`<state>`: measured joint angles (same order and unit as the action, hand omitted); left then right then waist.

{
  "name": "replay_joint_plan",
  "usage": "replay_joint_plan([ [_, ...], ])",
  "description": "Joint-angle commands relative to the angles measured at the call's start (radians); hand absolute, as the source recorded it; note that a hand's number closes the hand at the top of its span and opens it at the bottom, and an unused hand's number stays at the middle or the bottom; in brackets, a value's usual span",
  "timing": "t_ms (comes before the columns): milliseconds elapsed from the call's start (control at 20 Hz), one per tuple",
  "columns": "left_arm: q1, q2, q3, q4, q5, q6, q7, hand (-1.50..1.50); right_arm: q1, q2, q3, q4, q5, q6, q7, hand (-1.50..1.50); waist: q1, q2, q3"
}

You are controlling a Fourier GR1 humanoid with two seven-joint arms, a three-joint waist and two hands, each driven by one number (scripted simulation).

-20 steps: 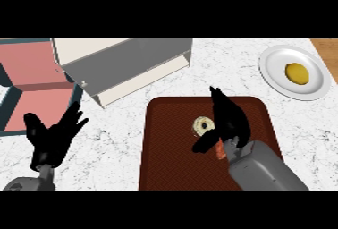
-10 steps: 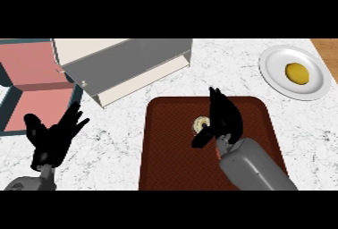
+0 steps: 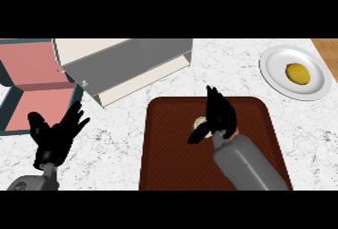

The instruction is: Pick the cupcake from the tray and place it in the tiered shelf

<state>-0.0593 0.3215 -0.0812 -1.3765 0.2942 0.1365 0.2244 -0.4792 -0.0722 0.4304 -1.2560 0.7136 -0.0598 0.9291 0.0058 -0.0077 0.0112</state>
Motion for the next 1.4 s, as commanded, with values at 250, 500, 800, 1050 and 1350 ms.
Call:
replay_joint_plan([
  [250,-0.013,-0.035,0.017,0.130,-0.008,-0.029,-0.019,0.00,0.050,0.011,0.067,0.009,-0.032,0.134,-0.145,1.50,-0.010,0.009,-0.012],
  [500,0.004,-0.031,0.024,0.055,-0.017,-0.037,0.034,0.00,0.088,0.048,0.054,0.032,0.010,0.049,-0.241,1.50,-0.006,0.008,-0.011],
  [800,0.043,-0.025,0.018,0.035,-0.032,-0.053,0.021,0.00,0.029,0.071,0.217,-0.109,0.014,0.006,-0.186,1.50,0.006,0.007,-0.011],
  [1050,-0.043,-0.027,-0.004,0.029,-0.034,-0.062,0.066,0.00,-0.107,0.072,0.410,-0.166,-0.205,0.181,-0.345,1.50,0.056,0.018,-0.010],
  [1350,-0.010,-0.061,-0.008,0.041,-0.055,-0.026,0.053,0.00,-0.350,0.072,0.410,-0.401,-0.296,0.061,-0.149,1.50,0.021,0.004,-0.012],
])
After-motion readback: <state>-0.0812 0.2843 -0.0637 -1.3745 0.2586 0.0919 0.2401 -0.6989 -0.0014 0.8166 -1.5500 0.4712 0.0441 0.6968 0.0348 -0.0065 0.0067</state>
